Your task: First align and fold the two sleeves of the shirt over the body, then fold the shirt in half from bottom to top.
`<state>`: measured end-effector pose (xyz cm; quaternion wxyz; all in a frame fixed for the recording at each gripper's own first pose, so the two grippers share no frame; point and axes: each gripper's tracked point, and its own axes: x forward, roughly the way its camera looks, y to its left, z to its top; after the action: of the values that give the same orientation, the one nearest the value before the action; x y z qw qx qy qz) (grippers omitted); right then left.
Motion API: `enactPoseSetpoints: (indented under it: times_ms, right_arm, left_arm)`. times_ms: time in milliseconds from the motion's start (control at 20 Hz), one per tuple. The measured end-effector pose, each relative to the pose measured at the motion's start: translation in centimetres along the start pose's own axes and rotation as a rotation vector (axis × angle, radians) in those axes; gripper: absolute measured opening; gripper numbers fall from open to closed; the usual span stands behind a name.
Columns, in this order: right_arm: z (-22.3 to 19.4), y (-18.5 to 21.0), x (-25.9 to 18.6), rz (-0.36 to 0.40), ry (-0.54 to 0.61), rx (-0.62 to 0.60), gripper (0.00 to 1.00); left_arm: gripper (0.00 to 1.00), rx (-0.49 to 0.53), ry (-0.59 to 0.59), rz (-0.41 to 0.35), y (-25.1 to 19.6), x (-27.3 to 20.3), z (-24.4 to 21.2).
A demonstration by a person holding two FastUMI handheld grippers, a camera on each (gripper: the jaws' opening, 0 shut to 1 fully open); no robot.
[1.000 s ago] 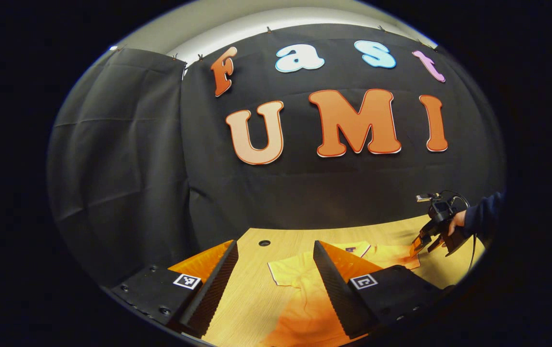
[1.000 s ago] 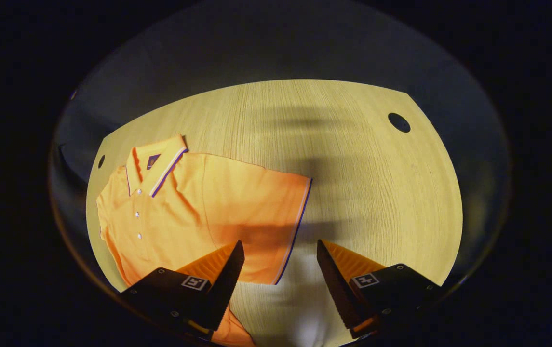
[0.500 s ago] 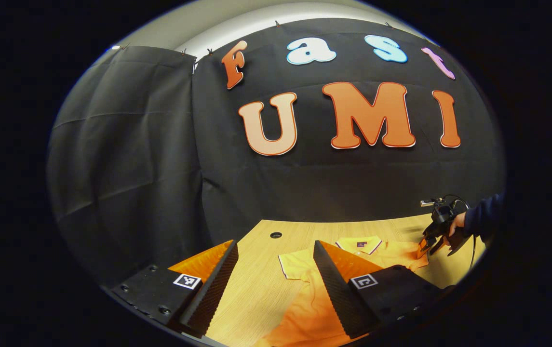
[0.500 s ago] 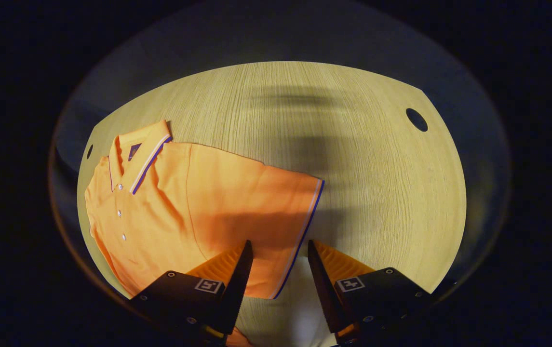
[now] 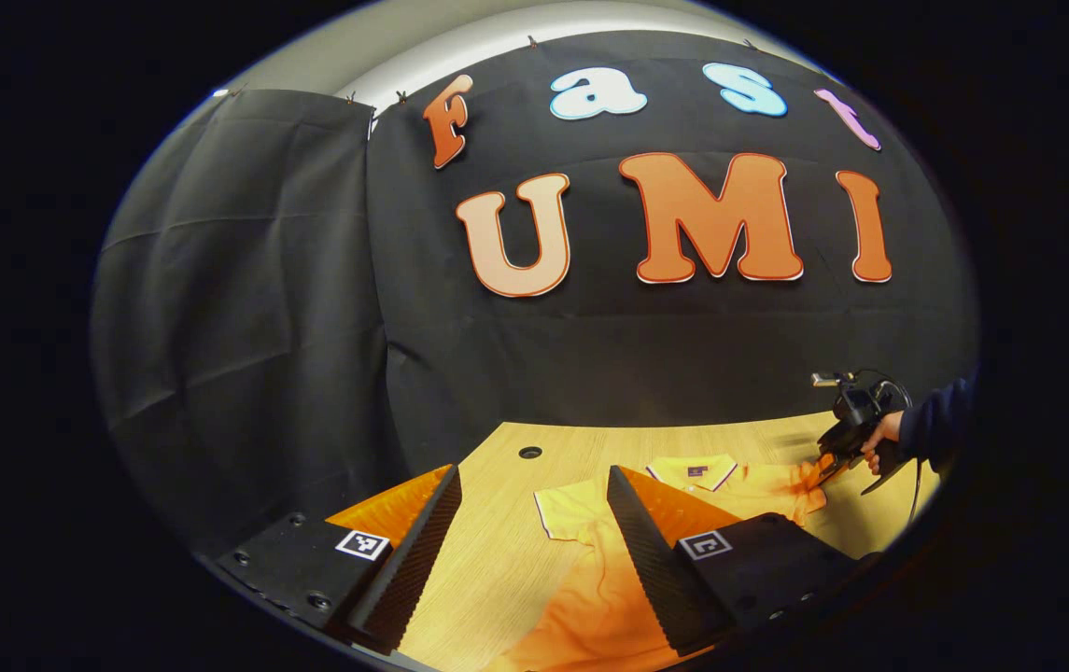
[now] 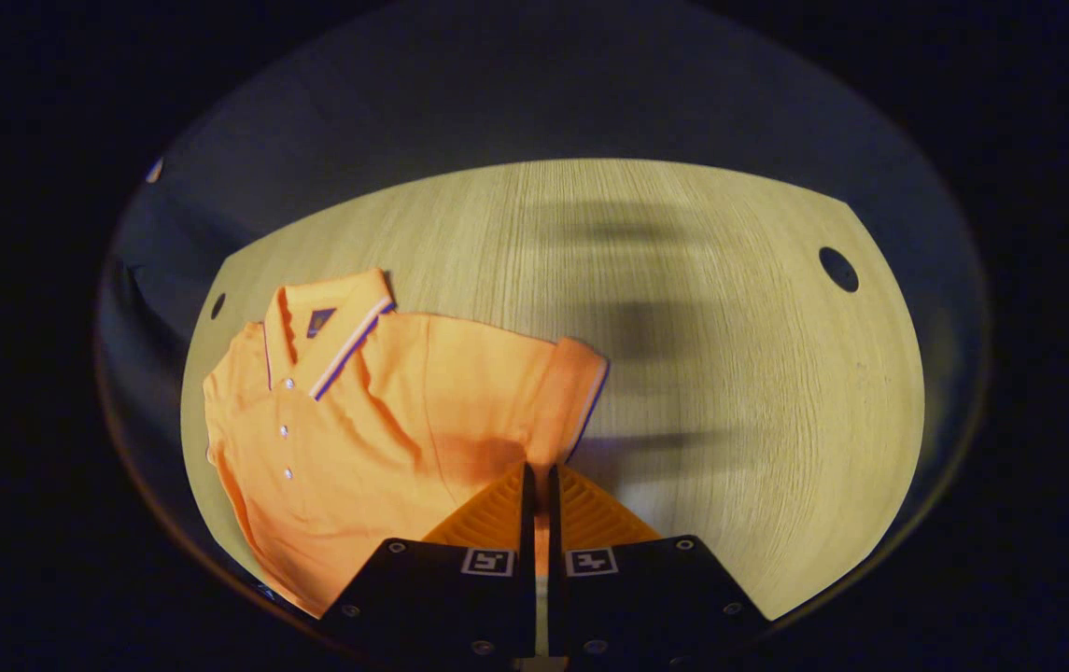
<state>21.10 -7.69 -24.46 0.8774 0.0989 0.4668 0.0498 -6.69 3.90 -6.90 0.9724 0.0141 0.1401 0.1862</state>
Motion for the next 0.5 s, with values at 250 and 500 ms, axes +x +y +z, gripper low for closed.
enactPoseSetpoints:
  times_ms: [250, 500]
  right_arm:
    - [1.4, 4.4, -2.4, 0.087, -0.04, -0.068, 0.06]
    - [1.5, 9.0, -3.1, 0.153, -0.06, -0.112, 0.11]
  left_arm:
    - [0.97, -0.022, 0.007, 0.002, 0.3, 0.4, -0.3]
    - [0.97, -0.049, 0.027, 0.008, 1.6, 1.2, -1.1]
